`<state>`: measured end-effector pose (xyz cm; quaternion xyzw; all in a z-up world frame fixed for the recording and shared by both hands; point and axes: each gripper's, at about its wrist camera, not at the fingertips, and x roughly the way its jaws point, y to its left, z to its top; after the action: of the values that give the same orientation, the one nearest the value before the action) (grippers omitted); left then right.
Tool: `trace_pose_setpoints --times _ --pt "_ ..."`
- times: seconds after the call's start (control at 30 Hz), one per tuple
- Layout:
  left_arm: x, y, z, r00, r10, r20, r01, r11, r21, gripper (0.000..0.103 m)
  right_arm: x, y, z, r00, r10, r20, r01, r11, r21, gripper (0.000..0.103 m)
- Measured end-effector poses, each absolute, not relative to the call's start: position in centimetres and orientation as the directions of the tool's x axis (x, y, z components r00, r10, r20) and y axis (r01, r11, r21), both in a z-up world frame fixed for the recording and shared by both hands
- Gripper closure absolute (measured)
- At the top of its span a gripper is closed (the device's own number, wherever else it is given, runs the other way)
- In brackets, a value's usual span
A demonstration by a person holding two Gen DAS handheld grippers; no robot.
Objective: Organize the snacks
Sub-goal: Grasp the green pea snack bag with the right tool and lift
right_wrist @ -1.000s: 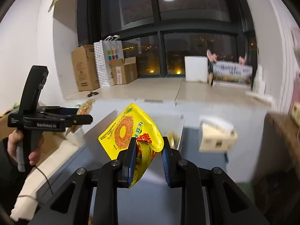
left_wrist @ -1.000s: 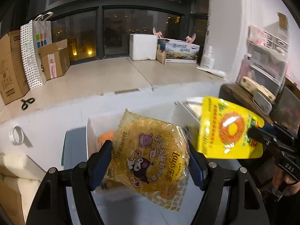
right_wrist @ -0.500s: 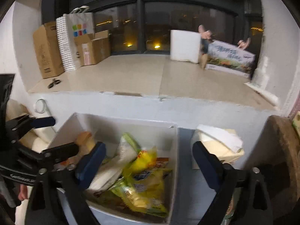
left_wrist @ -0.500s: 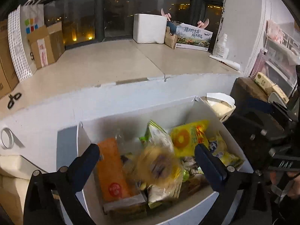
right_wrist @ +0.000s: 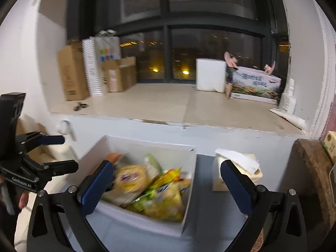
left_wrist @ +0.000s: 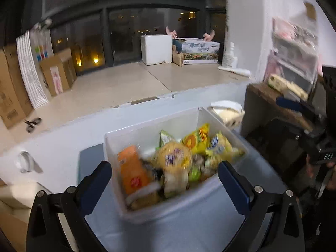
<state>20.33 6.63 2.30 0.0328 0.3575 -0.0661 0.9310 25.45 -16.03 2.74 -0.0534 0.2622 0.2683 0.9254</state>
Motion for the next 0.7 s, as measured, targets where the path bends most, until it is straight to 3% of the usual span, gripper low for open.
trace_pose_setpoints --times 0.33,0.47,0.7 --pt "9.0 4.9 -0.3 0.666 -0.154 -0.730 0.215 0.977 -0.010 0.000 15.9 -19.4 -0.9 0.595 0.602 -0.532 -0.664 0.741 0.096 0.000" --pt "6.1 4.6 -3.3 0.646 -0.143 -0.749 0.153 0.987 -0.056 0.000 12.5 -19.7 -4.6 0.514 0.621 -0.592 -0.687 0.711 0.150 0.000" --pt "3.7 4.1 -4.8 0.699 -0.180 -0.692 0.100 0.983 -0.154 0.000 8.9 -18.5 -11.8 0.352 0.601 -0.718 -0.690 0.685 0.235 0.000"
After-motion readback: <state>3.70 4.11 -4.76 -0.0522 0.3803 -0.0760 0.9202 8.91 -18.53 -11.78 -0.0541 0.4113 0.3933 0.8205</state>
